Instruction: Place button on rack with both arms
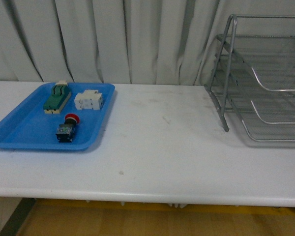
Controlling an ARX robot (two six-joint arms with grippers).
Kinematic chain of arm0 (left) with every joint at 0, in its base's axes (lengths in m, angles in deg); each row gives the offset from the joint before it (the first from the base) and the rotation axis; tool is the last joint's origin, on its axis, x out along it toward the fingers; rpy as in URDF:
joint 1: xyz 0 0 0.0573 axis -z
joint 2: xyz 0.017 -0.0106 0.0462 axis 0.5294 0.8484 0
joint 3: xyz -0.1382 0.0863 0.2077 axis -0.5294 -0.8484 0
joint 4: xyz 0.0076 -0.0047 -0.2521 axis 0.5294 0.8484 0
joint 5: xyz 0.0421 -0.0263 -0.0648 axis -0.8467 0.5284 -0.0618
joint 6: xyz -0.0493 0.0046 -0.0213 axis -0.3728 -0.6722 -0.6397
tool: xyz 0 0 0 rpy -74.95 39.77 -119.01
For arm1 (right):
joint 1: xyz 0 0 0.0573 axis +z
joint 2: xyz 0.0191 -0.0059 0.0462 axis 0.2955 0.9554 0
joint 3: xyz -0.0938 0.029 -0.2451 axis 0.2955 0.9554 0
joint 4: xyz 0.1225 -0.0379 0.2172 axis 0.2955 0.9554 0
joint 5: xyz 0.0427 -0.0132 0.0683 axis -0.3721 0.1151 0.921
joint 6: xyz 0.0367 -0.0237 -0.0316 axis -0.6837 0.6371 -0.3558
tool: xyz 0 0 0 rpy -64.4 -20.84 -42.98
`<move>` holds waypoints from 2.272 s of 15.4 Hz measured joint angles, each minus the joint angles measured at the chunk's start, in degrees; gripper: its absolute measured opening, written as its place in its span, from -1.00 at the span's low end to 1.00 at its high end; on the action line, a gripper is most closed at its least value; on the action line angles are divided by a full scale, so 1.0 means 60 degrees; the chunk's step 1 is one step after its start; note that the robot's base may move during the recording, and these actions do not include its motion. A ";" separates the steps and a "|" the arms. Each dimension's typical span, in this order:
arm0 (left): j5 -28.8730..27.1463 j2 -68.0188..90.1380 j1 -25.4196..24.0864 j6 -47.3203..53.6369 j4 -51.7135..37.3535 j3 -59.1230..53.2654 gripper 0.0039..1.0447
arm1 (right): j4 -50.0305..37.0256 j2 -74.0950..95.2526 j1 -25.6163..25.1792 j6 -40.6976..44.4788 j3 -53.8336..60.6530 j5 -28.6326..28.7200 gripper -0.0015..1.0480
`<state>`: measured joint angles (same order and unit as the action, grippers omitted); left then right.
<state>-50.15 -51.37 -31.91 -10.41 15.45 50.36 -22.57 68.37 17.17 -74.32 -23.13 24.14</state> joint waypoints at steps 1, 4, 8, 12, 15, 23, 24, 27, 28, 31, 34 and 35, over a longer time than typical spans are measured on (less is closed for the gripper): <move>-0.0004 0.0000 0.0000 0.0000 0.0000 0.0000 0.88 | 0.0000 0.0000 0.0000 0.0000 0.0000 0.0000 0.87; 0.0000 0.0000 0.0000 0.0000 0.0000 0.0000 0.88 | 0.0000 0.0000 0.0000 0.0000 0.0000 0.0000 0.87; -0.0004 0.0000 0.0000 0.0000 0.0000 0.0000 0.88 | 0.0000 0.0000 0.0000 0.0000 0.0000 -0.0004 0.87; -0.0004 0.0000 0.0000 0.0000 0.0000 0.0000 0.88 | 0.0000 0.0000 0.0000 0.0000 0.0000 -0.0004 0.87; -0.0004 0.0000 0.0000 0.0000 0.0000 0.0000 0.88 | 0.0000 0.0000 0.0000 0.0000 0.0000 0.0000 0.87; 0.0000 0.0000 0.0000 0.0000 0.0000 0.0000 0.88 | -0.8127 0.9643 -0.3734 -0.2535 -0.3279 0.3963 0.87; 0.0000 0.0000 0.0000 0.0000 0.0000 0.0000 0.88 | -0.8827 1.1464 -0.4218 -0.3107 -0.4521 0.3614 0.87; 0.0000 0.0000 0.0000 0.0000 0.0000 0.0000 0.88 | -0.8965 1.5777 -0.5206 -0.5876 -0.6900 0.3807 0.87; 0.0000 0.0000 0.0000 0.0000 0.0000 0.0000 0.88 | -0.9599 1.6742 -0.5395 -0.7114 -0.6910 0.4273 0.87; 0.0000 0.0000 0.0000 0.0000 0.0000 0.0000 0.88 | -1.2029 1.8764 -0.5206 -1.0750 -0.6470 0.4929 0.87; 0.0000 0.0000 0.0000 0.0000 0.0000 0.0000 0.88 | -1.2287 2.0174 -0.4761 -1.2790 -0.6608 0.5111 0.87; 0.0000 0.0000 0.0000 0.0000 0.0004 0.0000 0.88 | -1.2287 2.0589 -0.4663 -1.3172 -0.6757 0.5002 0.87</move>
<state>-50.15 -51.37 -31.91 -10.41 15.47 50.36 -96.30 191.91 -10.80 -153.35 -63.67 54.15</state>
